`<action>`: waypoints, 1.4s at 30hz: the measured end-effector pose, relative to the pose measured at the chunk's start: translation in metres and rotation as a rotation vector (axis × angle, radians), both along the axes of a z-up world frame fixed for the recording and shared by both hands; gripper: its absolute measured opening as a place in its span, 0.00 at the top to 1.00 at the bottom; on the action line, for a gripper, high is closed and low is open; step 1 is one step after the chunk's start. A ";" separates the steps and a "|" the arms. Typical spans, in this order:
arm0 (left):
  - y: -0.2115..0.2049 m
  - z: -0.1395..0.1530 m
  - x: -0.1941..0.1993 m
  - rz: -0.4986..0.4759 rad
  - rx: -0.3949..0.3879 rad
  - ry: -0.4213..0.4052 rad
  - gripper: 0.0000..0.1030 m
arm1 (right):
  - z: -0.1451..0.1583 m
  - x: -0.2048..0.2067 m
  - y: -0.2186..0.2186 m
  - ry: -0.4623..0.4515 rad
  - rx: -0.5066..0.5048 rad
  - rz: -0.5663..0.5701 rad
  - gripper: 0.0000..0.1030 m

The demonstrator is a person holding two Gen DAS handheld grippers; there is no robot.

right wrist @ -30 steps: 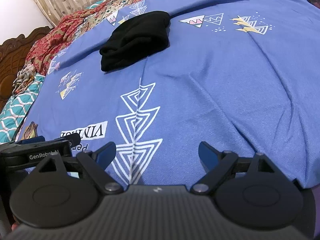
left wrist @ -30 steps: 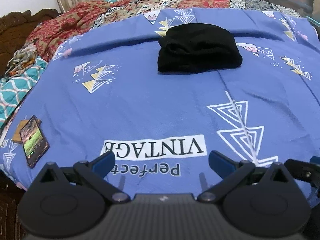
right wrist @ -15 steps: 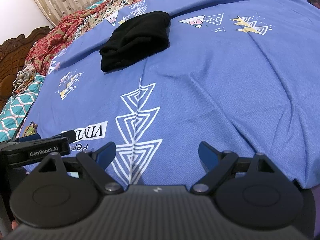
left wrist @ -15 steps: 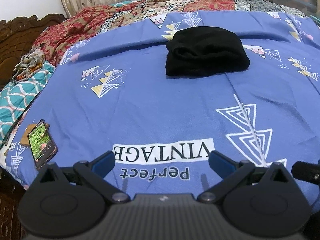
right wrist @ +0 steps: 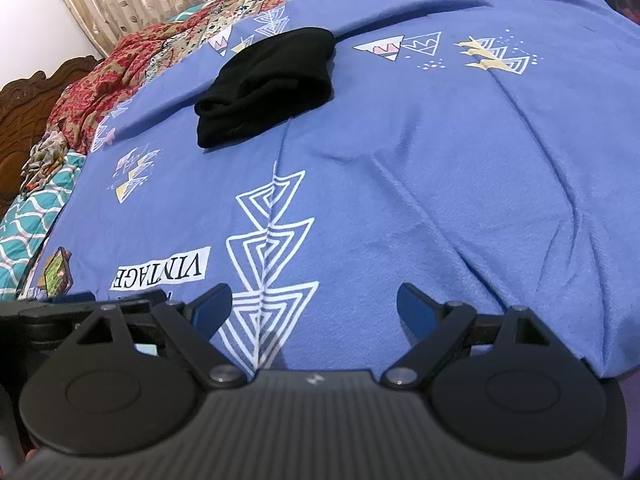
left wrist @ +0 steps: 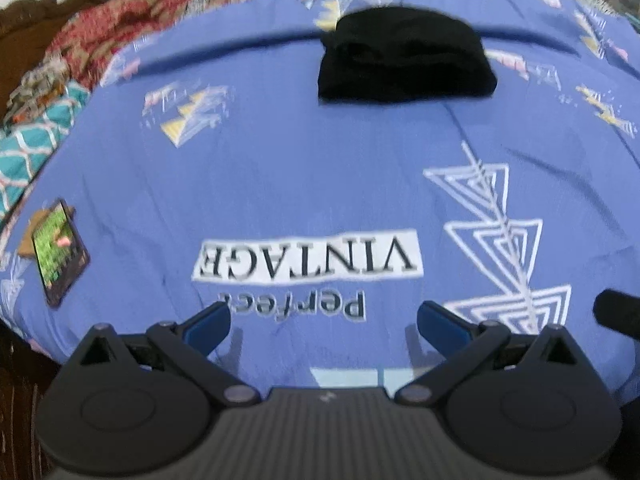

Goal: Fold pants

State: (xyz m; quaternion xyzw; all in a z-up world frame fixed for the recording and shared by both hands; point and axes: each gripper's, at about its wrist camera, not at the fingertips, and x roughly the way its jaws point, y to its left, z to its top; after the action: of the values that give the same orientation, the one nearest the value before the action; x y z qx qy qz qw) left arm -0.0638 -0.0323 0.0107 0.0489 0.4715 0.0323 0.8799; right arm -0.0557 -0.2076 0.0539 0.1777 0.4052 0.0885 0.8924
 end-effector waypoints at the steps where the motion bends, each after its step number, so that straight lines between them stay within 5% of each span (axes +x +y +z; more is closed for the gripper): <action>1: 0.001 -0.002 0.000 0.005 -0.008 0.018 0.00 | 0.000 0.000 0.000 0.000 0.000 -0.001 0.11; 27: 0.011 0.004 -0.006 -0.008 -0.104 0.008 0.00 | -0.001 -0.003 0.003 0.002 0.005 0.010 0.09; 42: 0.012 -0.005 -0.002 0.034 -0.064 0.079 0.00 | -0.001 -0.002 0.001 0.009 0.003 0.015 0.09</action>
State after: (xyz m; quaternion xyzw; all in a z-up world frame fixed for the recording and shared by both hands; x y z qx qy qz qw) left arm -0.0657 -0.0204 0.0061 0.0139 0.5076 0.0301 0.8609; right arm -0.0581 -0.2062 0.0528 0.1763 0.4105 0.0947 0.8897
